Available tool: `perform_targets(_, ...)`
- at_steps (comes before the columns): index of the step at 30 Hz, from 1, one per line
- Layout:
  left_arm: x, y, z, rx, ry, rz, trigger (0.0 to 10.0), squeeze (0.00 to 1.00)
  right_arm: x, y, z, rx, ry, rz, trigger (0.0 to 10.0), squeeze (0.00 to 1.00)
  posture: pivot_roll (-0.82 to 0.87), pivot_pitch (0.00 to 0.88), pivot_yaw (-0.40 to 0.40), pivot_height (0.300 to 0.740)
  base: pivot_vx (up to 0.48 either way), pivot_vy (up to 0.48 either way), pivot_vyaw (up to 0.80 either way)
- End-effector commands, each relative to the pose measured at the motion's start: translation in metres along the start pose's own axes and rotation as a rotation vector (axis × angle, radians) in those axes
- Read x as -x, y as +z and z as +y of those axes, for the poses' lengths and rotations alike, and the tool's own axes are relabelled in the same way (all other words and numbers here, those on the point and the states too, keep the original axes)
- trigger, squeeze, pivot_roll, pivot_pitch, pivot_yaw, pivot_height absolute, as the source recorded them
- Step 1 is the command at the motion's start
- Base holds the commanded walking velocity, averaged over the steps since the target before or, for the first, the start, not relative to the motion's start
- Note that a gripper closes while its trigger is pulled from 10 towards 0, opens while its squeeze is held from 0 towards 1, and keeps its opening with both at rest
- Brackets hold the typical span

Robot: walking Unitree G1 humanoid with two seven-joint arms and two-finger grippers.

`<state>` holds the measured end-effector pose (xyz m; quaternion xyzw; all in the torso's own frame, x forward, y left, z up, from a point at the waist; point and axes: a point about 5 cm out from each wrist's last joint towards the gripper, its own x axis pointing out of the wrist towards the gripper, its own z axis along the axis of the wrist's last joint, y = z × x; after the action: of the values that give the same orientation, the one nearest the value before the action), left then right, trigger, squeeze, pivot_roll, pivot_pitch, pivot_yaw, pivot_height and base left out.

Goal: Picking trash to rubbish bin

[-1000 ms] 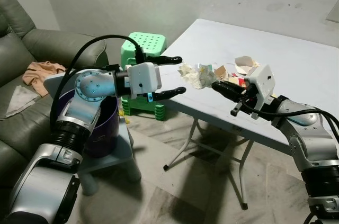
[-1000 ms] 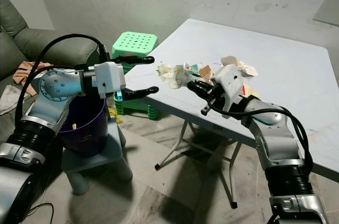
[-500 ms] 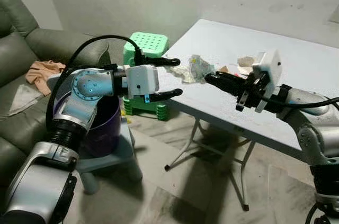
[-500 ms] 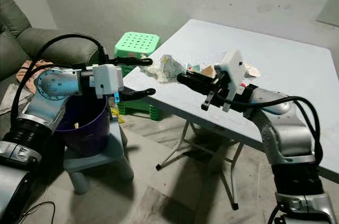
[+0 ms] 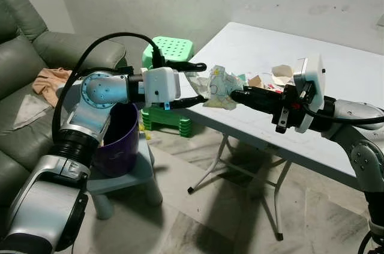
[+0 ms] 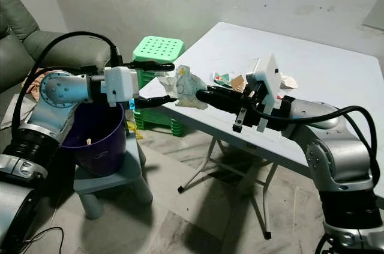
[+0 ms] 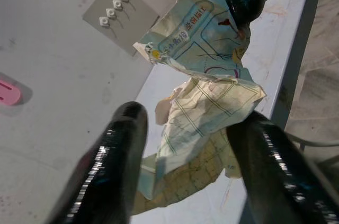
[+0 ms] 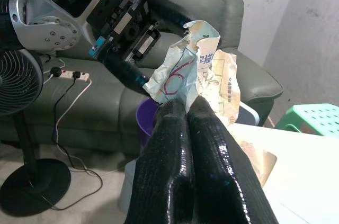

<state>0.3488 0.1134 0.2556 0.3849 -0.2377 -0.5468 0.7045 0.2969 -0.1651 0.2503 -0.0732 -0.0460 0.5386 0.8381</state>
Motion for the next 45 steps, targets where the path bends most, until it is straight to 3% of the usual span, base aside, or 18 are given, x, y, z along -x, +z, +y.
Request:
perform_targets(1,0.0,0.005,0.007,-0.007,0.001,-0.018,0.0,0.0,0.001,0.007,0.003,0.024,0.013,-0.006,10.0,0.0,-0.08,0.0,-0.013,0.74,0.0,0.0,0.0)
perform_targets(23,0.005,0.005,0.006,0.032,0.003,-0.041,0.0,0.0,0.003,0.008,0.001,-0.037,0.016,-0.05,10.0,0.0,-0.07,0.0,-0.022,0.74,0.0,0.0,0.0)
perform_targets(24,0.005,0.006,0.006,0.033,0.002,-0.043,0.0,0.0,0.003,0.008,0.001,-0.049,0.015,-0.059,10.0,1.0,-0.07,0.0,-0.022,0.74,0.0,0.0,0.0)
perform_targets(42,0.007,0.006,0.006,0.044,0.002,-0.041,0.0,0.0,0.002,0.01,-0.003,-0.066,-0.017,-0.112,10.0,1.0,-0.07,0.0,-0.021,0.74,0.0,0.0,0.0)
perform_targets(45,0.009,0.003,0.005,0.081,0.024,-0.041,0.0,0.0,0.003,0.007,-0.009,-0.081,-0.073,-0.133,10.0,1.0,-0.07,0.0,-0.021,0.74,0.0,0.0,0.0)
